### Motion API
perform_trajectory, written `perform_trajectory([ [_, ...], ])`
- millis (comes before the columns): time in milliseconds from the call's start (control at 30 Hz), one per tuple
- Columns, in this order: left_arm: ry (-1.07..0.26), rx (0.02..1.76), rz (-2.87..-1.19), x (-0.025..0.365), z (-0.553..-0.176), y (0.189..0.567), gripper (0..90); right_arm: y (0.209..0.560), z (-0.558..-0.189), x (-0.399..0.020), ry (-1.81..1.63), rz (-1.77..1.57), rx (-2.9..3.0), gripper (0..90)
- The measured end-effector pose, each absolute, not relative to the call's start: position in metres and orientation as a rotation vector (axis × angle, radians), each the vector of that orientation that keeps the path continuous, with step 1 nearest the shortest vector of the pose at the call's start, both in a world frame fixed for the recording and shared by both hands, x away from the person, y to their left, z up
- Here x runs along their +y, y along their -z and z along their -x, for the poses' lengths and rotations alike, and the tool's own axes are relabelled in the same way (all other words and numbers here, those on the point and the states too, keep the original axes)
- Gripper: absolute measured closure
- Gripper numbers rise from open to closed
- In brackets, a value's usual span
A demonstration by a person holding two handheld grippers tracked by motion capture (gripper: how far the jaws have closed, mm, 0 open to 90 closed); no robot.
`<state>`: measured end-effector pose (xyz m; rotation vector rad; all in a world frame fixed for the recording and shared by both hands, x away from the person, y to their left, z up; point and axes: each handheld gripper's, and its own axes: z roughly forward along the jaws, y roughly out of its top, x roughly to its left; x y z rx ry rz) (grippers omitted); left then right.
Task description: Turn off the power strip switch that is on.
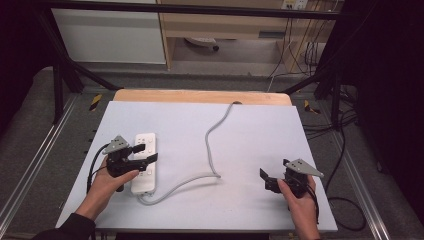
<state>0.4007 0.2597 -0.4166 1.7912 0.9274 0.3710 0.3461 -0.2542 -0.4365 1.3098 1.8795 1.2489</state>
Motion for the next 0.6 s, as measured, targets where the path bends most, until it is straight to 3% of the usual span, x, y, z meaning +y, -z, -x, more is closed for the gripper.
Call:
perform_trajectory([
  [267,-0.356,0.922,-1.764,0.257,-0.400,0.415,9.5,0.436,-0.346,-0.254,-1.252,-1.310,1.879,3.6],
  [600,-0.373,0.900,-1.747,0.258,-0.394,0.406,6.9,0.436,-0.347,-0.254,-1.253,-1.307,1.876,3.4],
])
